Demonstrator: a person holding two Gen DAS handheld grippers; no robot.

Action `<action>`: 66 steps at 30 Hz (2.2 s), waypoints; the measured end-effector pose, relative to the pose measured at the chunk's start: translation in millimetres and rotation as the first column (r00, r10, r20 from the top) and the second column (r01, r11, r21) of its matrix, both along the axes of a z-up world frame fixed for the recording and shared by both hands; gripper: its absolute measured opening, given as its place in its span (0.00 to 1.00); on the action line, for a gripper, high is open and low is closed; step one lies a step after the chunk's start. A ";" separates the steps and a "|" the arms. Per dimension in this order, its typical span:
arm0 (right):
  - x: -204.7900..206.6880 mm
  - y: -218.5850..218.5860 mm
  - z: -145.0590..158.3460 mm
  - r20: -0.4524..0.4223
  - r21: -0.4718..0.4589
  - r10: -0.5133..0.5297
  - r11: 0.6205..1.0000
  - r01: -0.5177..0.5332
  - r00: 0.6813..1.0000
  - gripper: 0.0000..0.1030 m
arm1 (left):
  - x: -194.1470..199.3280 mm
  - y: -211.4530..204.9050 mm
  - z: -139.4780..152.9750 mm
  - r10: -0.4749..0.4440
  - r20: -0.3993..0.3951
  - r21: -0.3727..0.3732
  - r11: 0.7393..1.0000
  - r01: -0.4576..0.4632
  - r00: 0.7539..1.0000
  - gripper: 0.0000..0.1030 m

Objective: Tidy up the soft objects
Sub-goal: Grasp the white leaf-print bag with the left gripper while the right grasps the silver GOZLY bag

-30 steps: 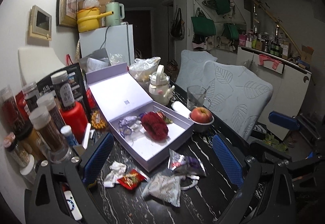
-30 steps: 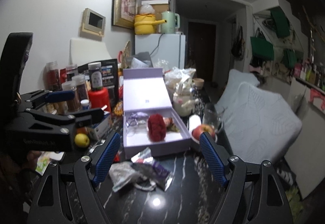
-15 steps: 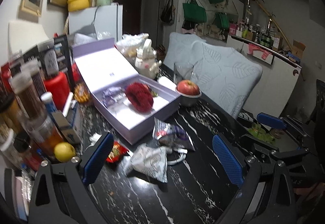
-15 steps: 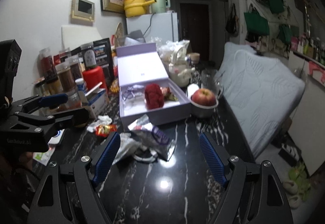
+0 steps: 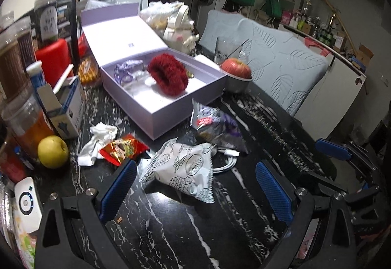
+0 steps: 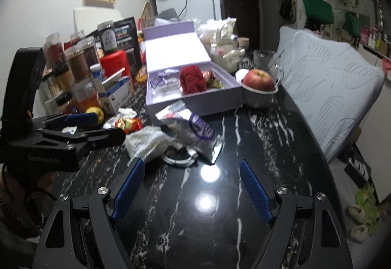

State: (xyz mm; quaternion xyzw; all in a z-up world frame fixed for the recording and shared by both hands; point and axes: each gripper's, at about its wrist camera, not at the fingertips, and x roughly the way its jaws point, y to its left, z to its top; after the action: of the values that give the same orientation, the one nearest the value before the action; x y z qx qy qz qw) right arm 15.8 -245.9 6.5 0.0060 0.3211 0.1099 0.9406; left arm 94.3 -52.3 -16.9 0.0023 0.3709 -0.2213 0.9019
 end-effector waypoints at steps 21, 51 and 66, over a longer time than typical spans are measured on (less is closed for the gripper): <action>39.2 -10.4 -36.8 -0.123 -0.015 -0.029 1.000 0.027 0.992 0.79 | 61.0 -22.1 -58.9 -0.045 -0.153 0.075 0.996 0.057 0.987 0.97; 78.0 -13.7 -48.0 -0.157 0.000 -0.005 1.000 0.005 0.988 0.79 | 44.0 2.3 -50.1 0.007 -0.170 0.036 0.999 -0.001 0.985 0.70; 123.6 9.3 -59.4 -0.149 -0.027 0.100 0.994 -0.105 0.984 0.79 | 41.3 28.3 -49.3 0.101 -0.169 0.028 0.995 -0.097 0.981 0.70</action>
State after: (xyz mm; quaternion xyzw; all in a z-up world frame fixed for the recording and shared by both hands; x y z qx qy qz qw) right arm 139.4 -236.6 -52.9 -0.0186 0.3915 0.1516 0.9074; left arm 135.6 -24.0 -66.2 -0.0261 0.4482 -0.1718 0.8769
